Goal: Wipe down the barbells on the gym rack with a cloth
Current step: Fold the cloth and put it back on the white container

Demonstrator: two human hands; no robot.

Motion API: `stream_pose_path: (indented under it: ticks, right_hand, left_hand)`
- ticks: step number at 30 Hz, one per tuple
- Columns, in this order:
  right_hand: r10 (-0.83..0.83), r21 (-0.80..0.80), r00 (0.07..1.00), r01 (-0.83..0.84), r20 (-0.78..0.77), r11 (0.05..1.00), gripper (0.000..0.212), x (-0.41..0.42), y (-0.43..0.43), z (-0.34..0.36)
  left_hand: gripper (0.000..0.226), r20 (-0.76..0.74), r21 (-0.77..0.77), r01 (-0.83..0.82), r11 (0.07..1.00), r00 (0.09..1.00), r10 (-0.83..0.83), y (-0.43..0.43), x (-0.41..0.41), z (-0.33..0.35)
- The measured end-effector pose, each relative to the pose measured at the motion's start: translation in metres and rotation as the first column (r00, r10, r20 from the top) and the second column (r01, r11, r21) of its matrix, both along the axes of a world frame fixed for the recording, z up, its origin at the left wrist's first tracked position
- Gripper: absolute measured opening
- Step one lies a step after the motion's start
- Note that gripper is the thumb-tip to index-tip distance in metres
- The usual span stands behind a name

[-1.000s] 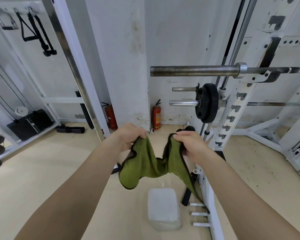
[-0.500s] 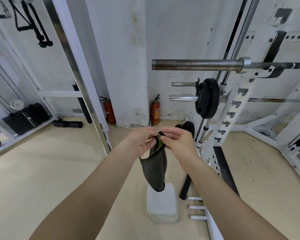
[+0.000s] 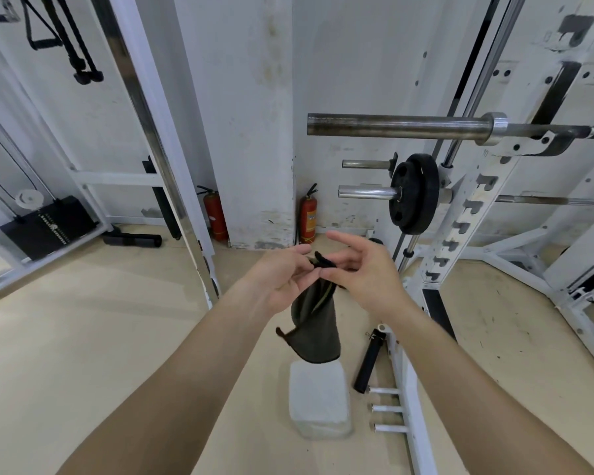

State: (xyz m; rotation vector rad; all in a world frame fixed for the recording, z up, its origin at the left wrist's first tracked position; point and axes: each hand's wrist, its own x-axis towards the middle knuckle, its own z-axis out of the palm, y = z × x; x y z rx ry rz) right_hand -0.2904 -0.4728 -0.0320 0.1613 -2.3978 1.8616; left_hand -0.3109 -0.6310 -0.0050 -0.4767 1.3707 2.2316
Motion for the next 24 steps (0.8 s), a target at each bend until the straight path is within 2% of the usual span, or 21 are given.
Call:
stream_pose_path:
  ticks: [2, 4, 6, 8, 11, 14, 17, 20, 24]
  right_hand:
    - [0.061, -0.002, 0.998, -0.061, -0.013, 0.998, 0.054, -0.005, 0.008, 0.008]
    - [0.099, -0.049, 0.995, -0.100, -0.027, 0.994, 0.043, -0.007, 0.013, 0.015]
    - [0.106, -0.117, 0.994, -0.108, -0.026, 0.987, 0.036, -0.009, 0.014, 0.020]
    - [0.098, -0.198, 0.995, -0.096, -0.002, 0.976, 0.031, -0.012, 0.012, 0.023]
    - [0.074, -0.306, 0.997, -0.060, 0.034, 0.950, 0.030, -0.015, 0.007, 0.022]
    - [0.045, -0.347, 0.998, -0.031, 0.033, 0.937, 0.031, -0.017, 0.007, 0.023]
    - [0.029, -0.436, 0.999, -0.008, 0.040, 0.900, 0.029, -0.017, 0.011, 0.032]
    - [0.000, -0.480, 0.999, 0.020, 0.041, 0.877, 0.030, -0.020, 0.019, 0.039]
    - [-0.063, -0.530, 0.996, 0.083, 0.056, 0.844, 0.031, -0.024, 0.026, 0.036]
  left_hand:
    - [0.038, -0.072, -0.028, 0.056, 0.998, 0.996, -0.058, -0.007, 0.000, -0.004]
    - [0.032, -0.194, -0.243, 0.142, 0.959, 0.962, -0.192, -0.014, 0.000, -0.011]
    - [0.025, -0.319, -0.561, 0.157, 0.813, 0.865, -0.387, -0.019, 0.000, -0.027]
    - [0.021, -0.406, -0.682, 0.091, 0.726, 0.779, -0.479, -0.020, 0.001, -0.044]
    - [0.033, -0.415, -0.713, 0.100, 0.694, 0.737, -0.533, -0.020, 0.002, -0.070]
    - [0.039, -0.395, -0.745, 0.114, 0.657, 0.719, -0.572, -0.024, 0.004, -0.085]
    - [0.037, -0.346, -0.746, 0.174, 0.643, 0.723, -0.598, -0.028, 0.009, -0.101]
    - [0.031, -0.371, -0.705, 0.179, 0.687, 0.732, -0.571, -0.033, 0.013, -0.119]
    - [0.019, -0.356, -0.786, 0.135, 0.603, 0.698, -0.621, -0.035, 0.017, -0.132]
